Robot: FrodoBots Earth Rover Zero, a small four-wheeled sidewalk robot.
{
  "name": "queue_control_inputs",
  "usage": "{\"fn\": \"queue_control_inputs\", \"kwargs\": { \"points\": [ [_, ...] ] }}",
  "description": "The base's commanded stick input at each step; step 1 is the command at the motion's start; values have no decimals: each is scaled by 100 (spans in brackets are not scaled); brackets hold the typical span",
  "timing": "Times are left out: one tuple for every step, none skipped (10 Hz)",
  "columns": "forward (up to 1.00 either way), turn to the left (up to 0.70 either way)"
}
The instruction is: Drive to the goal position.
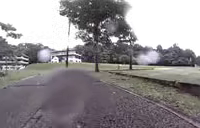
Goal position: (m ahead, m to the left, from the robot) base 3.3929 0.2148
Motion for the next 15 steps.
{"fn": "queue_control_inputs", "kwargs": {
  "points": [
    [70, 0],
    [70, 0],
    [70, 0],
    [70, 0],
    [70, 0],
    [70, 0],
    [70, 0],
    [70, 0],
    [70, 0],
    [70, 0],
    [70, 0],
    [70, 0],
    [70, 0],
    [70, 0],
    [70, 0]
  ]
}}
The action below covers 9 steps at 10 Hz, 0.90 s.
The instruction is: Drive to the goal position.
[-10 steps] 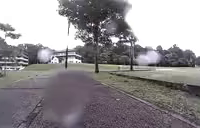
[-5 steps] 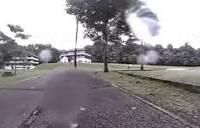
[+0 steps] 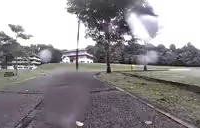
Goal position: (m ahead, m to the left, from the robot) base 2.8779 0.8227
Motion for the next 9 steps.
{"fn": "queue_control_inputs", "kwargs": {
  "points": [
    [70, 8],
    [70, 35],
    [70, 35],
    [70, 35],
    [70, 28],
    [70, 0],
    [70, 0],
    [70, 0],
    [70, 0]
  ]
}}
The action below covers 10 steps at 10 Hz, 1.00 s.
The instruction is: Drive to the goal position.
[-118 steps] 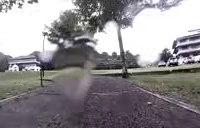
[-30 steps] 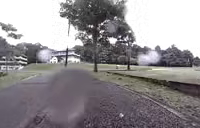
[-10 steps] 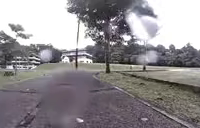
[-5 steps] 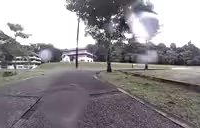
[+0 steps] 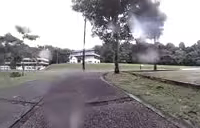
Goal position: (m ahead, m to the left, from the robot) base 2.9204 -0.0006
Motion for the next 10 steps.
{"fn": "queue_control_inputs", "kwargs": {
  "points": [
    [70, 0],
    [70, 0],
    [70, 0],
    [70, 0],
    [70, 0],
    [70, 0],
    [70, 0],
    [70, 0],
    [70, 0],
    [70, 0]
  ]
}}
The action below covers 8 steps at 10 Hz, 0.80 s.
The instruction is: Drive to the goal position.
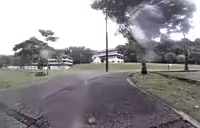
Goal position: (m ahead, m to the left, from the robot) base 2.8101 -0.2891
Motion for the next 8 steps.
{"fn": "queue_control_inputs", "kwargs": {
  "points": [
    [70, 0],
    [70, 0],
    [70, 0],
    [70, 0],
    [70, 0],
    [70, 0],
    [70, -3],
    [70, -35]
  ]
}}
